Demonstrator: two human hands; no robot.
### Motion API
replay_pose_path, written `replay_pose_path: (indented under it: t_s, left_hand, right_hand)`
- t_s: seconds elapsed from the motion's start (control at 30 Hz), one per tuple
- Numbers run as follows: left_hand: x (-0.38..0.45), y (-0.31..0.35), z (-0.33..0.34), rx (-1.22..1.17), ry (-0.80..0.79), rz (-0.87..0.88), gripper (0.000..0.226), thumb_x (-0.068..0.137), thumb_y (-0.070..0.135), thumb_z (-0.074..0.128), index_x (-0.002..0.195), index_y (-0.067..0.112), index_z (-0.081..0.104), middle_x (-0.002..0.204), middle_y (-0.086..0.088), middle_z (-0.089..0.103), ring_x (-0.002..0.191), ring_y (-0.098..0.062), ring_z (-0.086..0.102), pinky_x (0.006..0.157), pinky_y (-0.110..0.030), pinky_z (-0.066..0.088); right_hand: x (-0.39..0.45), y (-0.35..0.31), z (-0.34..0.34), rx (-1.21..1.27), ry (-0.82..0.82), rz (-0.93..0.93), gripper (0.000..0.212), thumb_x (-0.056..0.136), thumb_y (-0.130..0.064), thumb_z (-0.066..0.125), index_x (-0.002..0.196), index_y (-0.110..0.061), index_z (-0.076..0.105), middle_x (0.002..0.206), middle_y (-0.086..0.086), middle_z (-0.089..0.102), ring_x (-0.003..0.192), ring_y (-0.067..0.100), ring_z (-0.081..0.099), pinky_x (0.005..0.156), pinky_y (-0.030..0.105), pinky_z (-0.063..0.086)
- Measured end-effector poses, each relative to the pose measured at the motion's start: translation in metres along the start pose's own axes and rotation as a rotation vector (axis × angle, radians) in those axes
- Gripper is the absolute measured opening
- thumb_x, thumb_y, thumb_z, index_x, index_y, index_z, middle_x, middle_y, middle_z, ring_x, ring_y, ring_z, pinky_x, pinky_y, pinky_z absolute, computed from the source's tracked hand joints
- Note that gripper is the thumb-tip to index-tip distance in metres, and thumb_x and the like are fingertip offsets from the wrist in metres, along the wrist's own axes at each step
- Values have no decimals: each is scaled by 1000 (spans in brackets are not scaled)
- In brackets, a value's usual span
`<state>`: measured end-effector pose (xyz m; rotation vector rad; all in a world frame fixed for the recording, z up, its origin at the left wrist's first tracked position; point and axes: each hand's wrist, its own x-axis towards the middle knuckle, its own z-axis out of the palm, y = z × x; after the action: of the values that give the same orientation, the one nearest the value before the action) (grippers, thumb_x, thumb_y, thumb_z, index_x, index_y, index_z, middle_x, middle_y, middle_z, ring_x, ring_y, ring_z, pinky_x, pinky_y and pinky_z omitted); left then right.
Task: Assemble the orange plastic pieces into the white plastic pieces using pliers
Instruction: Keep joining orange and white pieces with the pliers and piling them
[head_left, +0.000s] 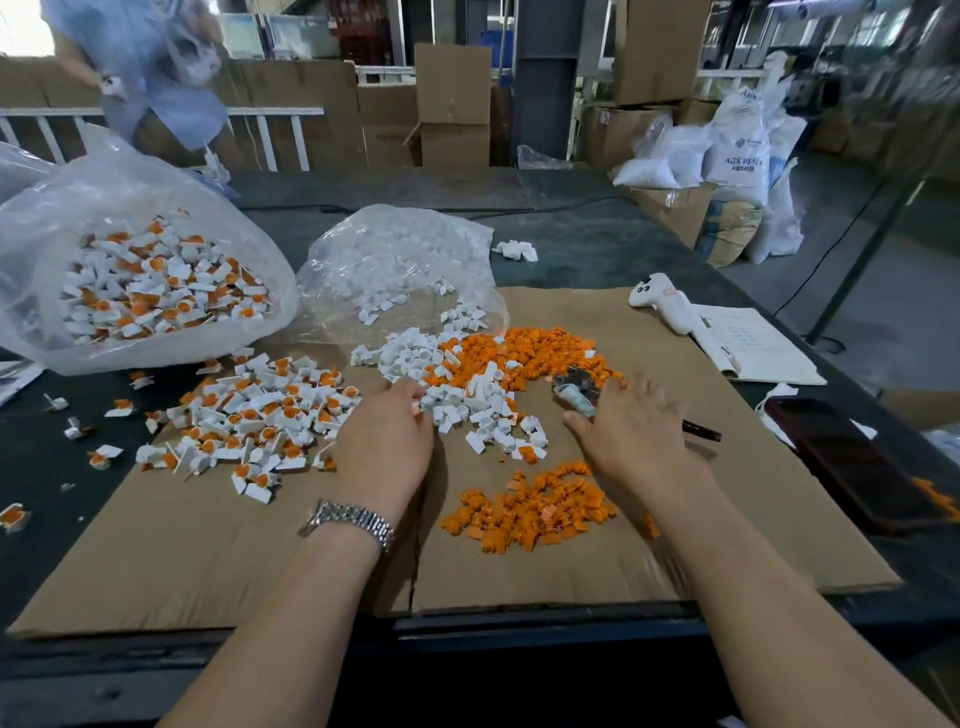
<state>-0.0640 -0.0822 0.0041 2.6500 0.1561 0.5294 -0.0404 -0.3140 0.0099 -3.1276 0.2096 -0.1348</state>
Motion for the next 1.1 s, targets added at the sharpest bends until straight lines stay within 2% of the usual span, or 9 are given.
replay_pose_path:
  t_s: [0.23,0.4,0.53,0.6,0.7,0.83,0.9,1.0,1.1]
  left_hand:
    - [6,-10,13,51,7,32,17,101,12,57,106,16,73,102,-4,57,83,-20,54,70,-32,47]
    - [6,-9,7,0,-50,17,9,99,16,65,106,14,70,104,-3,64,98,-23,62,84,-34,51]
    - [-2,-4,0,-287,-127,-65,1,96,20,71,95,19,71,88,8,70,85,-13,67,75,-23,50]
    - [-8,-1,-3,-613,-204,-187,7,95,18,72,90,17,76,77,2,76,73,-10,72,64,-18,53]
    - [-17,6,-10,-1056,-365,-356,9,94,14,73,93,15,81,86,-9,80,79,-20,78,67,-25,61]
    - [-18,4,-8,-1177,-388,-407,10,98,6,67,104,8,74,91,-22,78,85,-30,78,83,-45,64]
    - [-20,2,-9,-1252,-420,-447,13,100,5,62,112,7,68,93,-25,76,83,-31,77,80,-43,65]
    - [-18,2,-9,-1164,-399,-388,12,104,8,57,112,11,66,95,-17,78,81,-29,78,66,-37,64]
    - [-4,-2,-2,-602,-182,-158,13,101,17,64,112,20,70,100,2,74,91,-19,73,82,-38,61]
  right_hand:
    - [4,5,3,27,-62,-15,67,97,-65,38,132,-9,48,137,16,42,127,33,39,97,49,38]
    - [-1,2,-4,69,-61,2,62,98,-63,39,130,-10,49,134,16,43,125,33,38,99,50,37]
    - [-12,-13,-15,194,132,-134,45,99,-51,49,128,-16,51,128,9,47,120,28,43,99,47,41]
    - [-17,-29,-21,431,105,-275,37,99,-41,56,128,-18,58,125,5,54,115,22,52,98,44,46]
    - [-29,-54,-22,788,-55,-370,29,97,-33,64,122,-20,66,110,-3,66,95,11,64,87,33,55]
    - [-33,-65,-13,895,-77,-331,14,93,-23,71,104,-18,75,92,-7,69,77,0,61,67,13,47]
    - [-34,-62,-11,900,-90,-316,9,91,-21,73,99,-18,76,89,-8,67,73,0,59,65,13,44]
    - [-38,-59,-10,875,-34,-324,3,90,-22,73,87,-23,74,91,-8,66,77,1,61,66,11,43]
    - [-40,-54,-9,1019,-31,-270,6,92,-19,71,87,-22,73,86,-10,70,72,1,67,64,12,50]
